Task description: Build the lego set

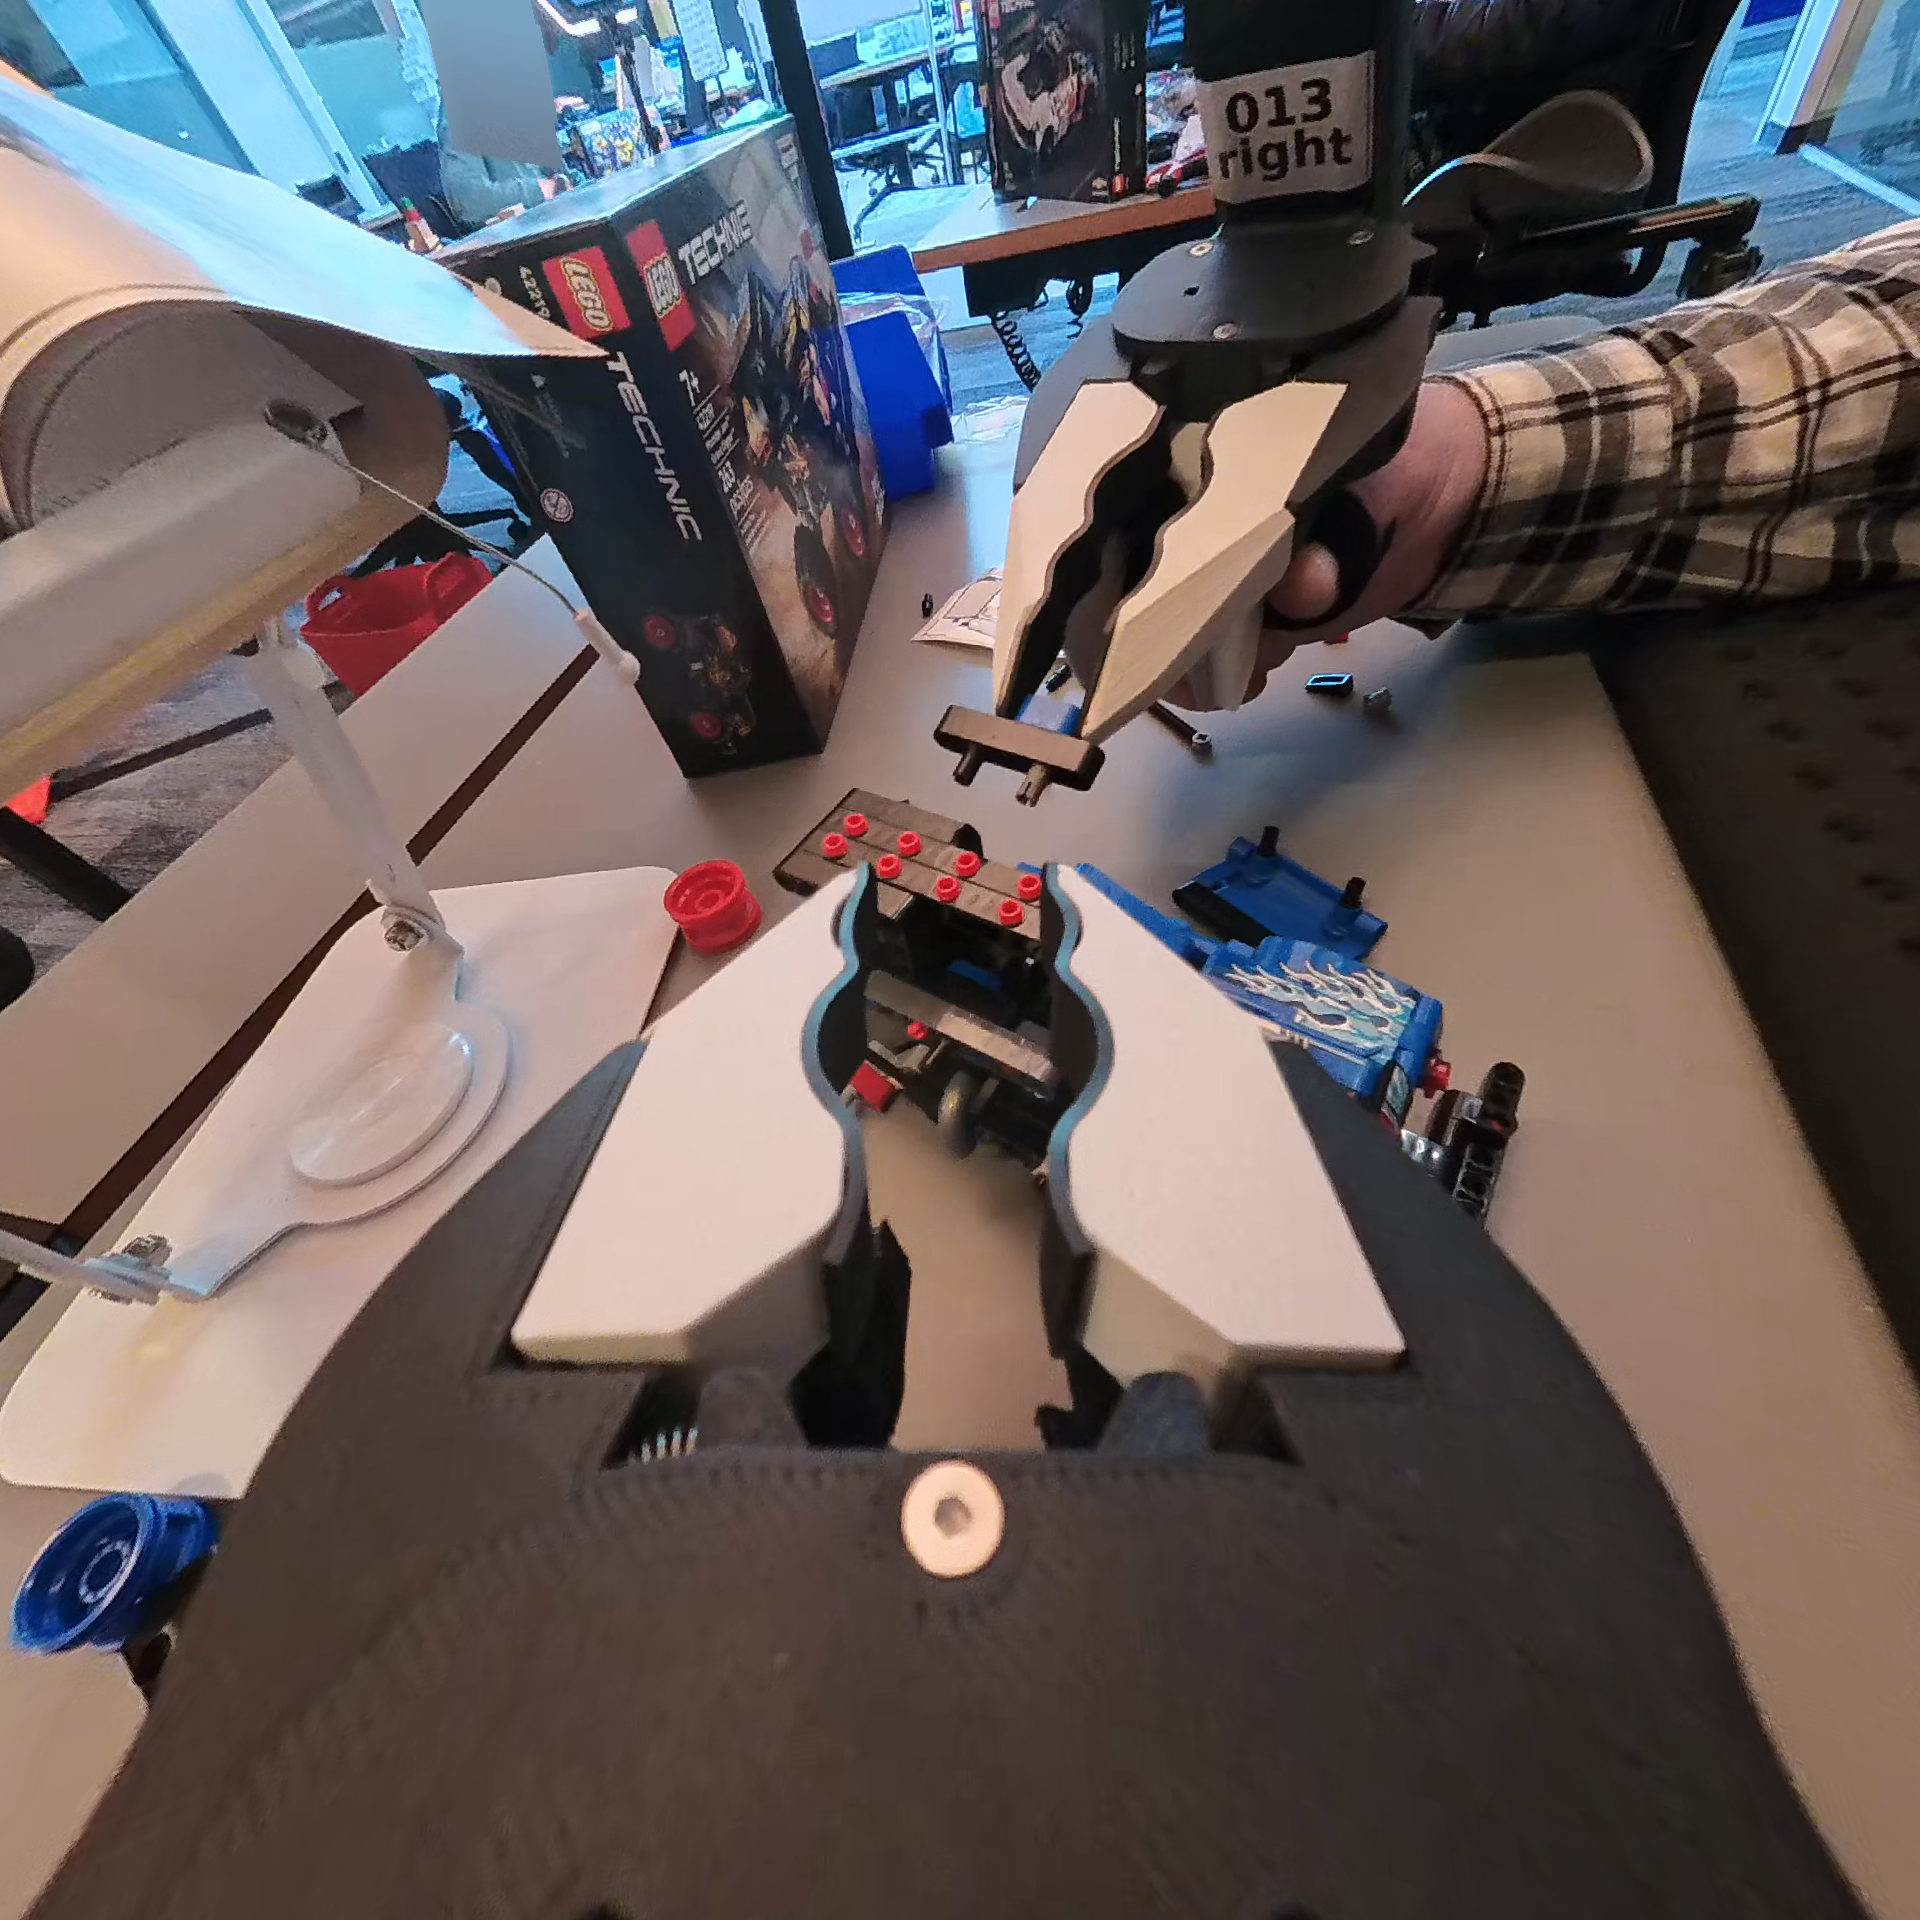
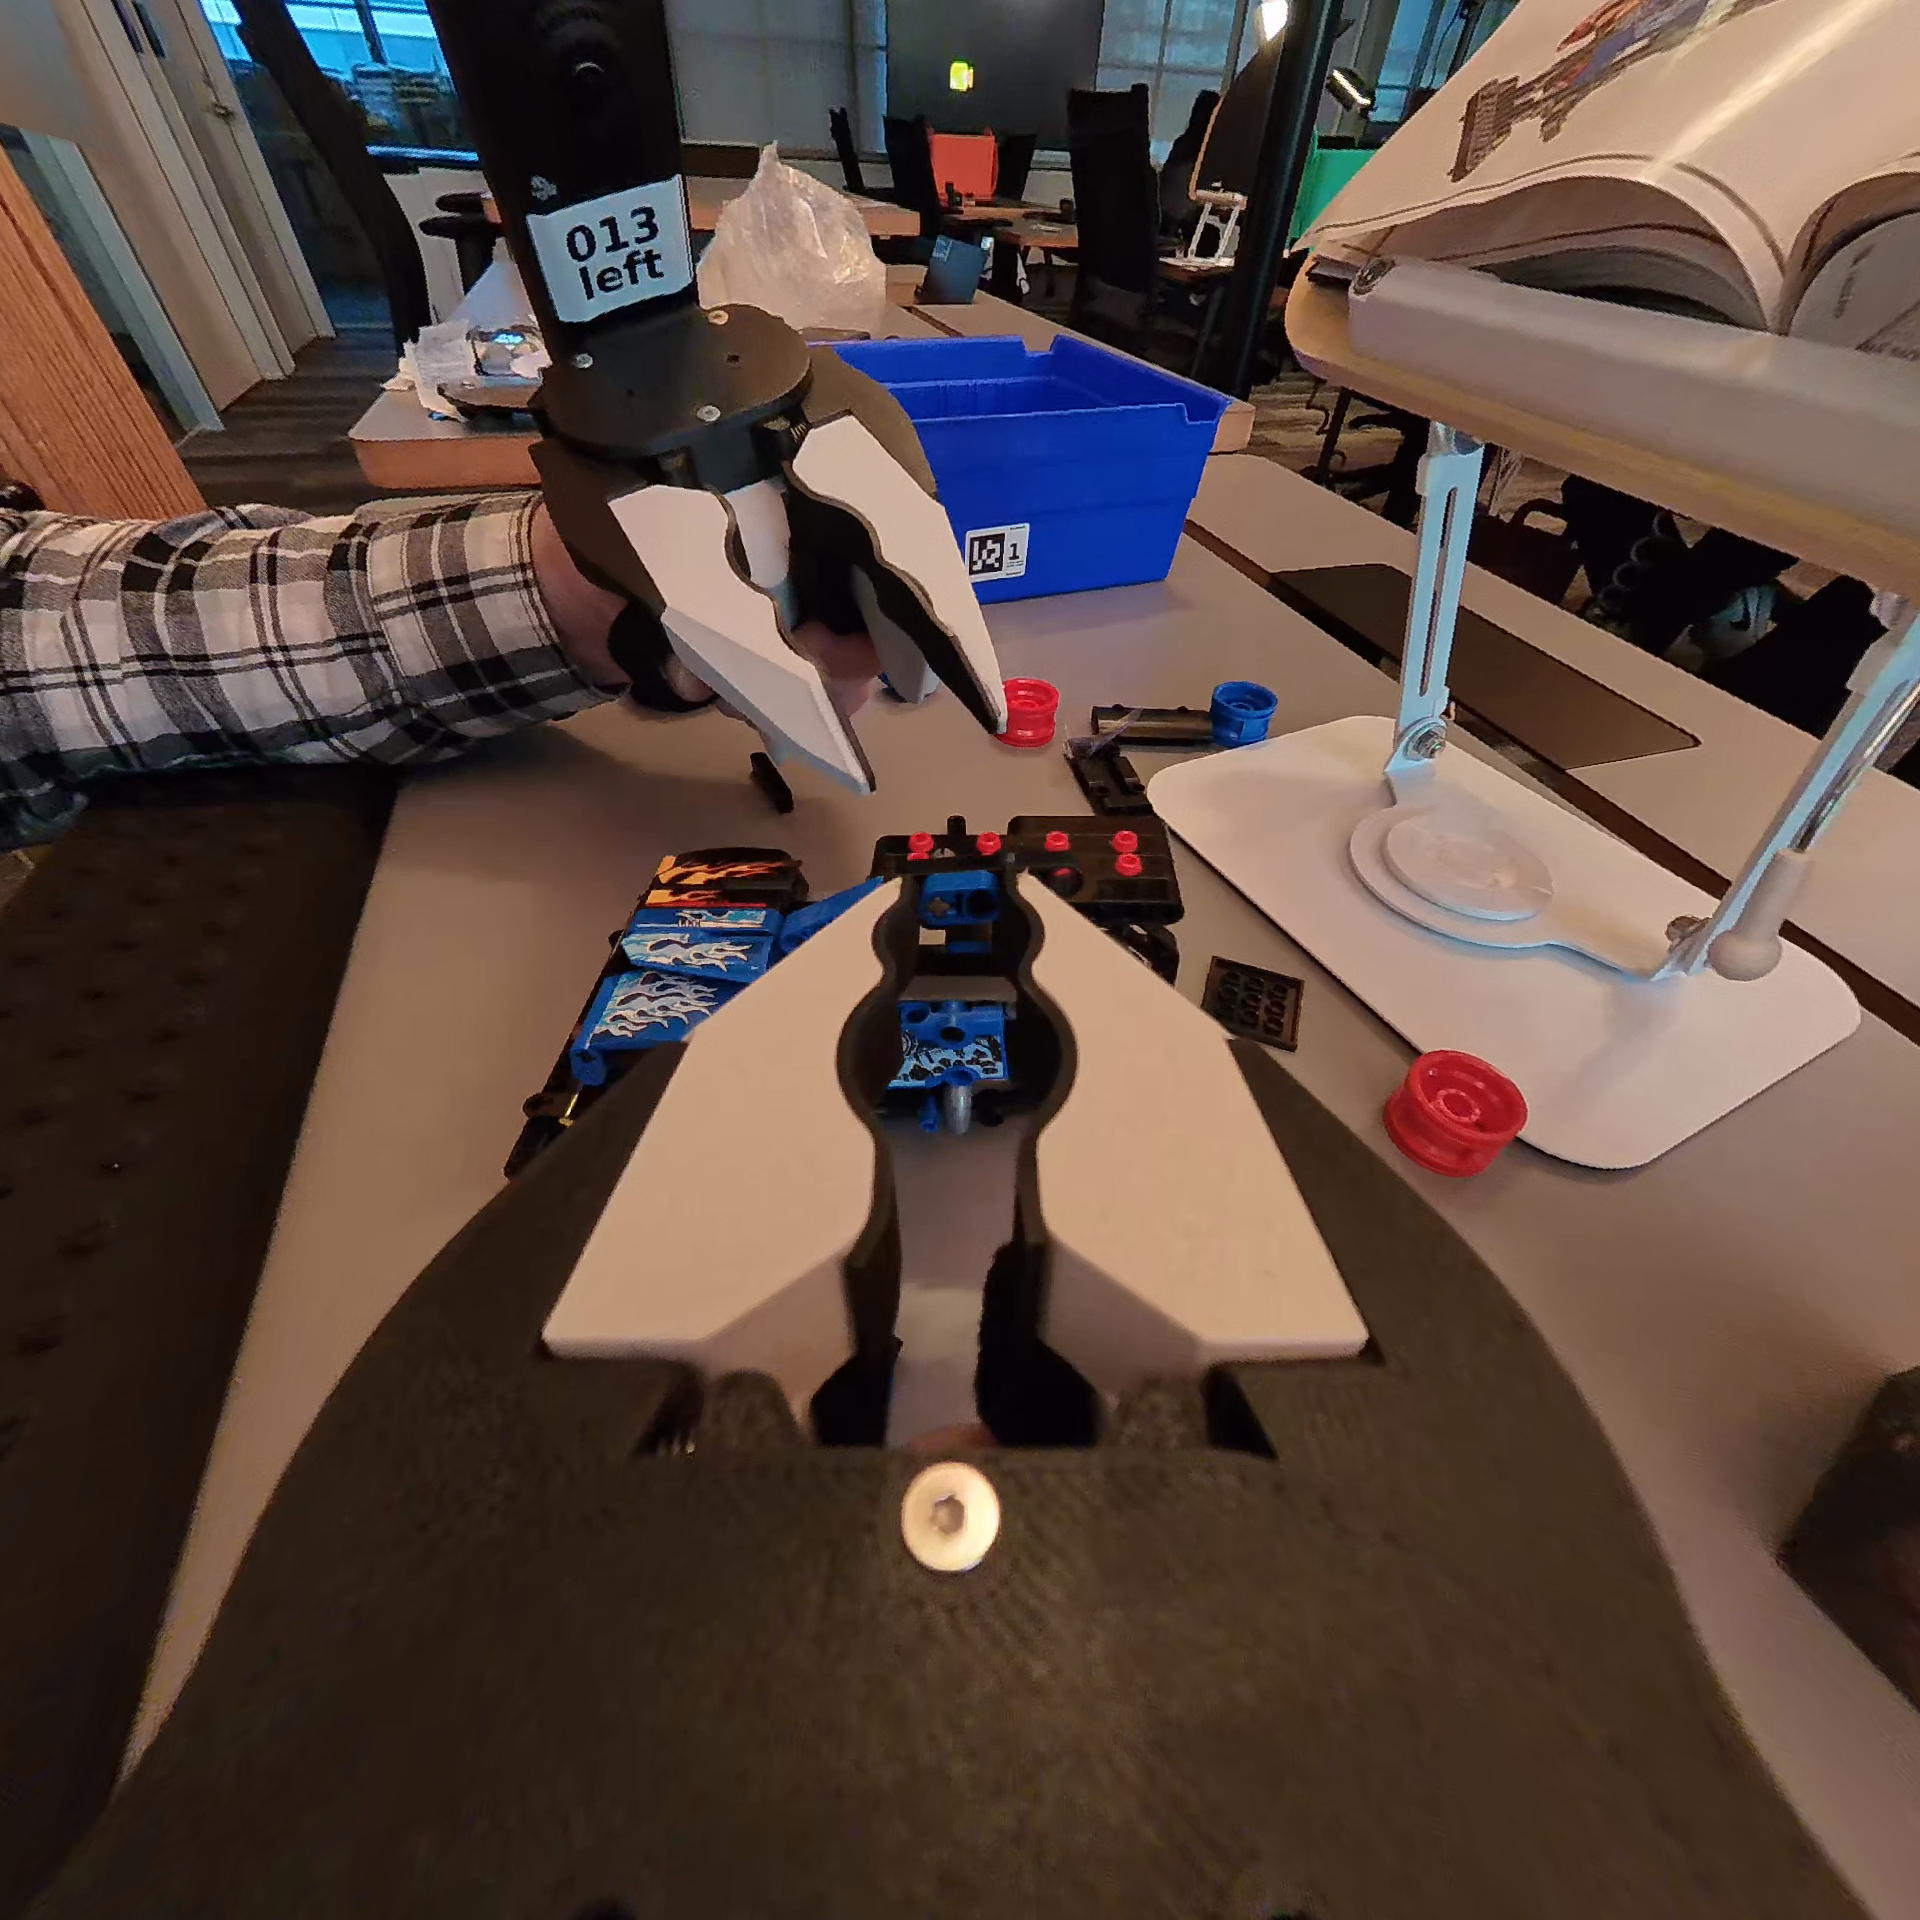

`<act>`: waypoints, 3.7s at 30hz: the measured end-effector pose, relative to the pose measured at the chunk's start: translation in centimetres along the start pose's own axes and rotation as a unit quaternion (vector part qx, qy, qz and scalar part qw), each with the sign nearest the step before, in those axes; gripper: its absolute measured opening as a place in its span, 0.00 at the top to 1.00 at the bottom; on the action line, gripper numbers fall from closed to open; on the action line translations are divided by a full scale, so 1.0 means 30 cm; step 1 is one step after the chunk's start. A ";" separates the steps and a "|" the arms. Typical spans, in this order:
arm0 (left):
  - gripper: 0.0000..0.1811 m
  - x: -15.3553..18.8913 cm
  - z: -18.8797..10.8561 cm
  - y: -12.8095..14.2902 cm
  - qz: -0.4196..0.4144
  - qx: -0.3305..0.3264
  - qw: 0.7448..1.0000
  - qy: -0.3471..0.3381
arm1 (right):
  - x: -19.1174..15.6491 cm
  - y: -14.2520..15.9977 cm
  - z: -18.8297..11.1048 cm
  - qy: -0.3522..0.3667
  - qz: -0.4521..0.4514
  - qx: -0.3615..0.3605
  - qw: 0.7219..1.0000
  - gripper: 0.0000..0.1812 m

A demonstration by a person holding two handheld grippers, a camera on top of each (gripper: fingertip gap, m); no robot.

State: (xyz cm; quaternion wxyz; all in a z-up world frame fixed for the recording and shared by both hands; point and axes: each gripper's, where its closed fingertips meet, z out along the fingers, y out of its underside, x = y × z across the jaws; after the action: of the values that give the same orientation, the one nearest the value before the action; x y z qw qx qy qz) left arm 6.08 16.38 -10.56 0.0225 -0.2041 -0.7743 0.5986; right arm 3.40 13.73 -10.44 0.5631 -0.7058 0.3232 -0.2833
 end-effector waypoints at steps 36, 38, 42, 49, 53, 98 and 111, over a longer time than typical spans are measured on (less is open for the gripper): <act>0.84 -0.002 0.001 0.014 -0.015 -0.002 1.000 0.009 | 0.022 0.006 -0.011 0.012 -0.004 -0.003 1.000 0.92; 0.84 -0.002 0.000 0.016 -0.015 -0.003 1.000 0.010 | 0.022 0.007 -0.011 0.012 -0.005 -0.004 1.000 0.93; 0.84 0.004 -0.004 0.024 -0.020 -0.007 1.000 0.020 | 0.020 0.009 -0.012 0.010 -0.005 -0.006 1.000 0.93; 0.84 0.027 0.004 0.041 -0.026 -0.016 0.999 0.041 | 0.003 0.022 -0.005 -0.003 -0.007 -0.018 1.000 0.93; 0.84 0.033 0.008 0.042 -0.030 -0.017 0.998 0.047 | -0.007 0.033 -0.005 -0.008 -0.013 -0.032 0.999 0.93; 0.91 0.073 0.062 0.054 -0.383 0.000 0.902 0.197 | -0.074 0.065 0.091 -0.108 0.338 -0.053 0.933 0.94; 0.95 0.089 0.057 -0.007 -0.361 0.044 0.909 0.203 | -0.077 0.028 0.054 -0.123 0.324 -0.019 0.938 0.96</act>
State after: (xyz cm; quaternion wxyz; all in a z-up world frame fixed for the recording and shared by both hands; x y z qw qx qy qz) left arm 3.10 15.69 -11.41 0.4027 -0.0270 -0.7464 0.5291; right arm 3.05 16.39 -11.69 0.6460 -0.6030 0.4680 0.0100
